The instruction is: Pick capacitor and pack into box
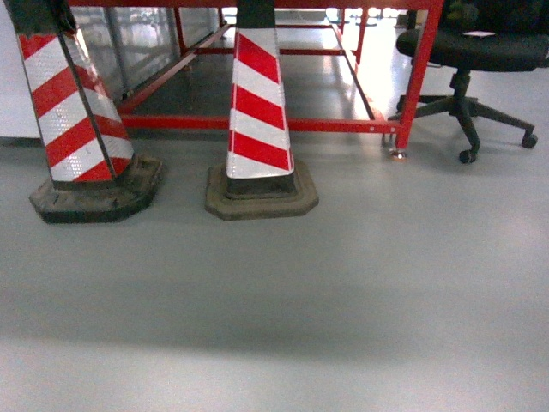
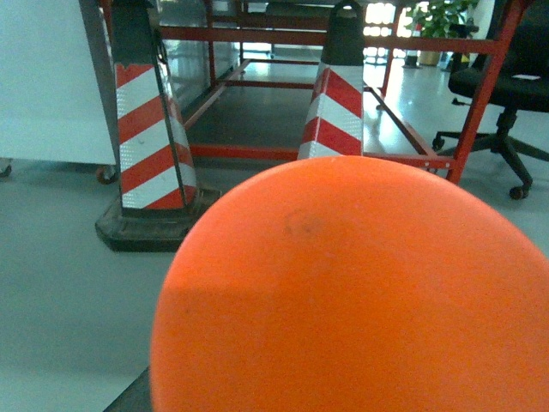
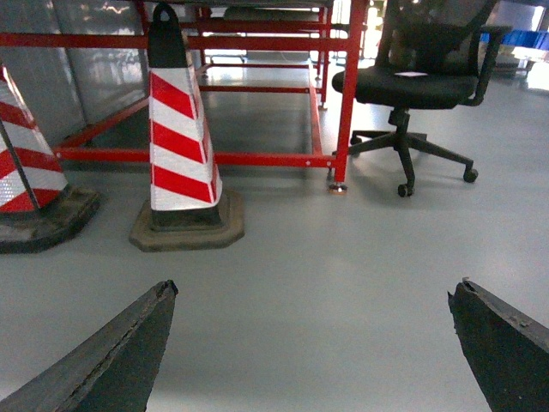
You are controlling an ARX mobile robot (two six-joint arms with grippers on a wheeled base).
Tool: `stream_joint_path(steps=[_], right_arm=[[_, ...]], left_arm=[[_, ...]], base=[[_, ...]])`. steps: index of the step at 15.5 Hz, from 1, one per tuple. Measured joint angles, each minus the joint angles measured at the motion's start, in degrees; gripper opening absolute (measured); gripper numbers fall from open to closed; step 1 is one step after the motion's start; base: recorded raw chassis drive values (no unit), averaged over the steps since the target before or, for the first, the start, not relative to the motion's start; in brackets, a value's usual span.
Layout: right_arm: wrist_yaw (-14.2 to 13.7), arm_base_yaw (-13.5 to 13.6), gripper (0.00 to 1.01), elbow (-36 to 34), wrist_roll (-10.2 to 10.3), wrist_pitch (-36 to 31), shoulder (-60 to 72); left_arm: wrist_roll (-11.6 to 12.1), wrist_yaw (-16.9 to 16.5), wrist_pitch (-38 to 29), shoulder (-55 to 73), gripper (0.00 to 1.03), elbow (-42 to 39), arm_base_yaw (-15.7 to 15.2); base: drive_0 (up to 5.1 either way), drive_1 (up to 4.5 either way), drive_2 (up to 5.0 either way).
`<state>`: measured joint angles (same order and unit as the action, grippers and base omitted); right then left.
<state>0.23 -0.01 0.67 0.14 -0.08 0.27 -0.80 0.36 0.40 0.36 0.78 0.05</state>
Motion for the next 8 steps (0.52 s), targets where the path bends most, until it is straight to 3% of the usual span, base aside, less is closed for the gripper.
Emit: stream_joint_path(steps=[5, 8], right_arm=[[-0.11, 0.00, 0.98, 0.00, 0.00, 0.39, 0.00], [-0.11, 0.00, 0.98, 0.00, 0.00, 0.44, 0.00]], left_arm=[[0.00, -0.22, 0.00, 0.00, 0.44, 0.00, 0.00], [0.00, -0.22, 0.02, 0.00, 0.44, 0.00, 0.00]], base=[[0.0, 0.00, 0.0], [-0.1, 4.04, -4.2]])
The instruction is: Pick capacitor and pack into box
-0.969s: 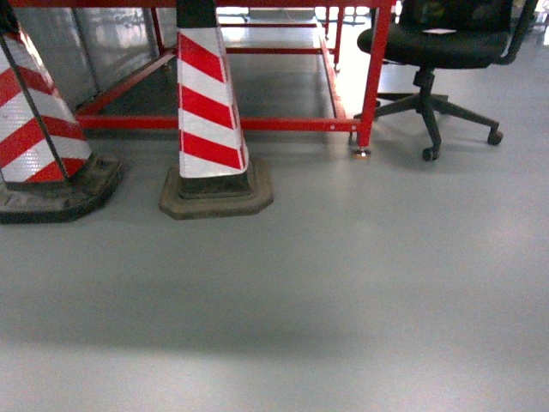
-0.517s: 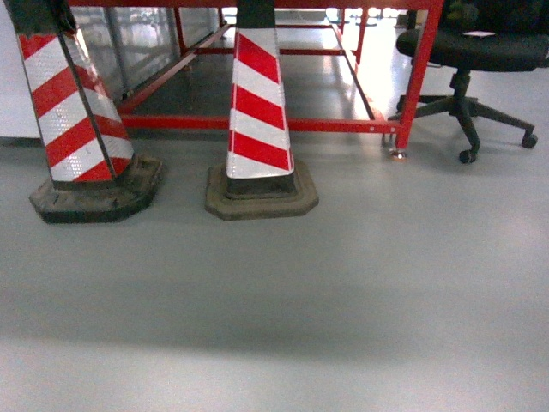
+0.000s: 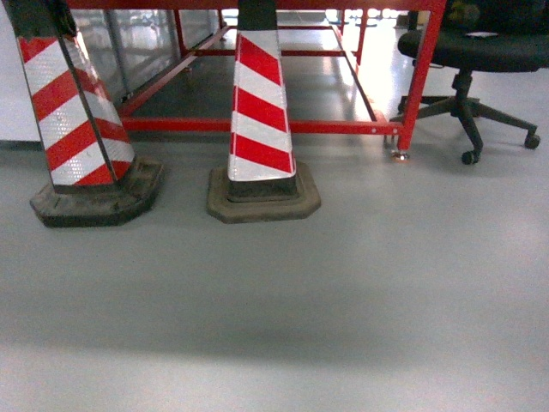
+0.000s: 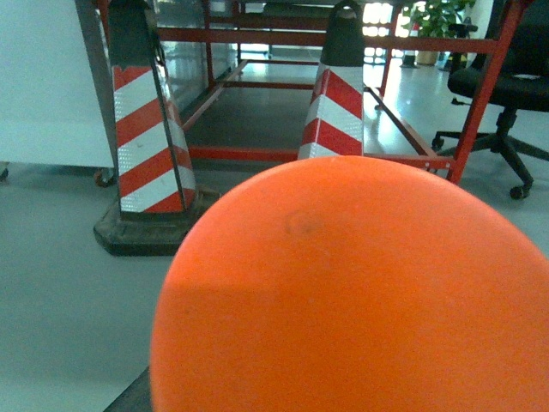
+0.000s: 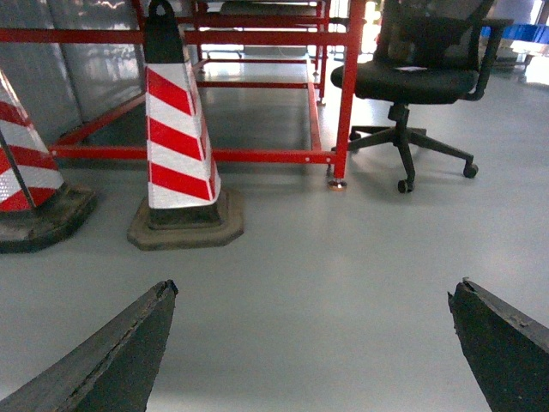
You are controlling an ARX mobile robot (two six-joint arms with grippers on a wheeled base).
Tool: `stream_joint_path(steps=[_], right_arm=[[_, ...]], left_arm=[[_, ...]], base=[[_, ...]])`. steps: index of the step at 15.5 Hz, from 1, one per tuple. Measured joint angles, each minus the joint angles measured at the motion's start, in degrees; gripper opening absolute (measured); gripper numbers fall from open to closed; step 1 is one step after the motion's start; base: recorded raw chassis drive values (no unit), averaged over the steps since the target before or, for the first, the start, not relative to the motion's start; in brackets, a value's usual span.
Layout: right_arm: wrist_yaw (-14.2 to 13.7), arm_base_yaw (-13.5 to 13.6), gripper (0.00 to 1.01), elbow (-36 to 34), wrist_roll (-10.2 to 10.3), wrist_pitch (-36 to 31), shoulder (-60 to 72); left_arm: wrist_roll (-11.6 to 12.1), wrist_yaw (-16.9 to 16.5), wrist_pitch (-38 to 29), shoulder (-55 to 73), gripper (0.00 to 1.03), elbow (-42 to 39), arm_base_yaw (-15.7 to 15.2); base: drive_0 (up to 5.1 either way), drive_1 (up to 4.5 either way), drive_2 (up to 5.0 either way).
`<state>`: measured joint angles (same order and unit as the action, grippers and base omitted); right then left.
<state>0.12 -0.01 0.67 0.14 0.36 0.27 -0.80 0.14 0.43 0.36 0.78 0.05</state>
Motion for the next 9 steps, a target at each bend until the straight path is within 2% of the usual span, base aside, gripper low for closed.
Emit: stream_joint_path(steps=[9], right_arm=[[-0.07, 0.00, 0.98, 0.00, 0.00, -0.07, 0.00]], left_arm=[[0.02, -0.13, 0.00, 0.00, 0.44, 0.00, 0.00]], base=[[0.0, 4.06, -4.0]])
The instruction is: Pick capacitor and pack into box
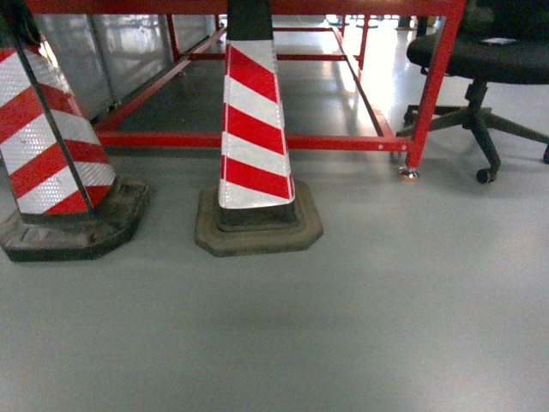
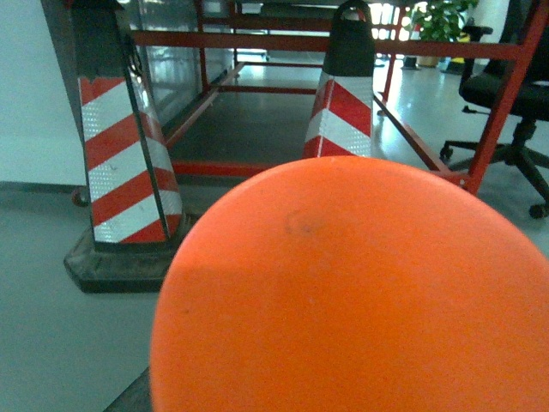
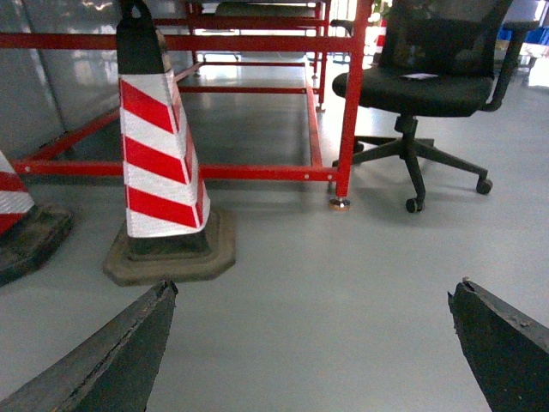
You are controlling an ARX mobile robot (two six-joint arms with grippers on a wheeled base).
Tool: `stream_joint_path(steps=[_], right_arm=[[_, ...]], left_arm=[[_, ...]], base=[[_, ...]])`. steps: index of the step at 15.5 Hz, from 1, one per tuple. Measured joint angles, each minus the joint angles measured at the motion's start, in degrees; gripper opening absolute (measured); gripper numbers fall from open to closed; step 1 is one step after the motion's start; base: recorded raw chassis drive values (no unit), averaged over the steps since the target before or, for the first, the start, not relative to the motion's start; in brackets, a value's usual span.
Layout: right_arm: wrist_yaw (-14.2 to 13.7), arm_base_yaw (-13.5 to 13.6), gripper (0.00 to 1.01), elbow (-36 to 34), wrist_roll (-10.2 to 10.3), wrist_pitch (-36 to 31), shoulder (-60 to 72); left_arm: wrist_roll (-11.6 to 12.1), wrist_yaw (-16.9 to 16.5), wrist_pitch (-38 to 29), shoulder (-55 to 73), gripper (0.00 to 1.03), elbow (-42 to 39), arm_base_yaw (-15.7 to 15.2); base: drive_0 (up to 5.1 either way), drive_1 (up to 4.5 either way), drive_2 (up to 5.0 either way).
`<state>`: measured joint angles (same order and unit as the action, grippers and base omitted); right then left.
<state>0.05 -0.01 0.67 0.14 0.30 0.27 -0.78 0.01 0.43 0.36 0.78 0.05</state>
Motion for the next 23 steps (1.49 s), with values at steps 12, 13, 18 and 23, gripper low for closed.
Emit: stream_joint_path(steps=[12, 13, 18, 23], right_arm=[[-0.04, 0.00, 0.98, 0.00, 0.00, -0.04, 0.00], [-0.07, 0.00, 0.98, 0.00, 0.00, -0.04, 0.00], [-0.07, 0.00, 0.98, 0.00, 0.00, 0.02, 0.00], [-0.07, 0.00, 0.98, 0.00, 0.00, -0.02, 0.00]], left_arm=[[-0.02, 0.04, 0.11, 0.00, 0.44, 0.00, 0.00], [0.00, 0.00, -0.22, 0.00, 0.44, 0.00, 0.00], [0.00, 0.02, -0.04, 0.00, 0.44, 0.00, 0.00], [0.00, 0.02, -0.02, 0.00, 0.44, 0.00, 0.00]], base=[[0.0, 4.07, -4.0], [0.1, 4.11, -4.0], [0.1, 2.51, -2.4], [0.0, 0.00, 0.0]])
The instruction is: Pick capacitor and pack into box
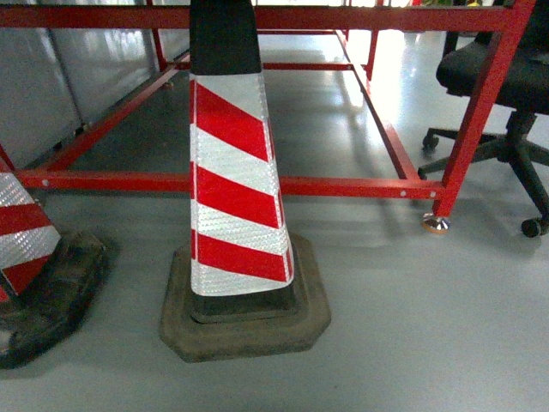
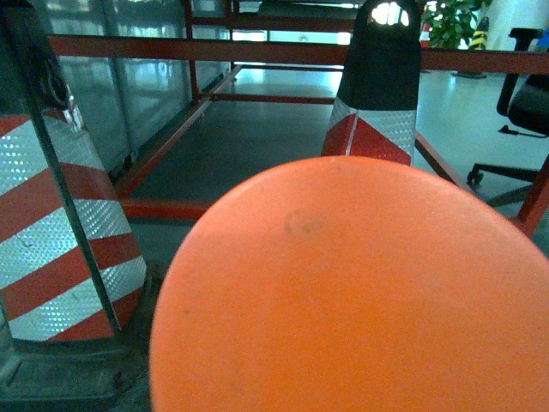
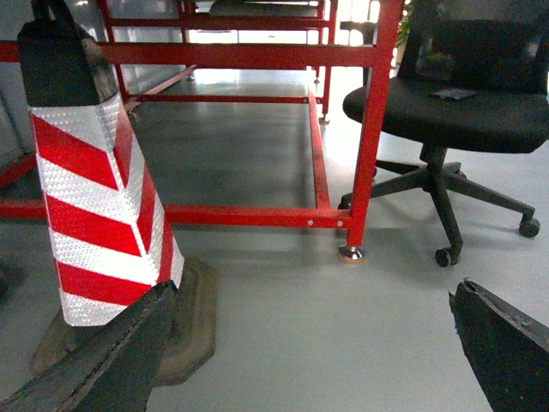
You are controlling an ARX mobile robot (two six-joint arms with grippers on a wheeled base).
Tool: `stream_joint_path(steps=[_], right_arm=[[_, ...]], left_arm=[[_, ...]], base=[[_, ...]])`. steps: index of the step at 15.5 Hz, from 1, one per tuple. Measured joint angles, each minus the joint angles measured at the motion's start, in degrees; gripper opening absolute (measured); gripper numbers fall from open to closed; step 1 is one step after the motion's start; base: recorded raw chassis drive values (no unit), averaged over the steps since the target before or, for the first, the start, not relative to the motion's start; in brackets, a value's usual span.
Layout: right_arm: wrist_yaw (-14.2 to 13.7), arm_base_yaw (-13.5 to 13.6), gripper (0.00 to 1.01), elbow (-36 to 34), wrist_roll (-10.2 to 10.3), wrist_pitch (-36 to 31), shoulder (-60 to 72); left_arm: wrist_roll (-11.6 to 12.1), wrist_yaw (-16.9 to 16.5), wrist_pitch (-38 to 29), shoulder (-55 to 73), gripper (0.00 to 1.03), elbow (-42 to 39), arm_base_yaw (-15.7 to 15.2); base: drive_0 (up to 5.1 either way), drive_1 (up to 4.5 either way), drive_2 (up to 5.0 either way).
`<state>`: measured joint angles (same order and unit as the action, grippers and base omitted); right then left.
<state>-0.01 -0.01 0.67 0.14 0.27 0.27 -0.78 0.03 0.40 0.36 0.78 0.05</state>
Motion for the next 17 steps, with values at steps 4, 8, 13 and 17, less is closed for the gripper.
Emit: stream_joint_path(steps=[4, 8, 13, 17], right_arm=[[0.00, 0.00, 0.98, 0.00, 0.00, 0.00, 0.00], [0.00, 0.00, 0.98, 0.00, 0.00, 0.07, 0.00], [-0.02, 0.00, 0.98, 0.00, 0.00, -0.02, 0.00], [-0.02, 0.00, 0.98, 0.00, 0.07, 0.02, 0.00]], left_arm=[[0.00, 0.00, 0.00, 0.00, 0.44, 0.00, 0.00], [-0.02, -0.02, 0.02, 0.00, 0.44, 0.00, 0.00], [0.20, -0.04, 0.02, 0.00, 0.44, 0.00, 0.00], [0.26, -0.04, 0.00, 0.00, 0.44, 0.00, 0.00]], base=[[0.0, 0.00, 0.0], [0.0, 0.00, 0.0], [0.0, 0.00, 0.0], [0.0, 0.00, 0.0]])
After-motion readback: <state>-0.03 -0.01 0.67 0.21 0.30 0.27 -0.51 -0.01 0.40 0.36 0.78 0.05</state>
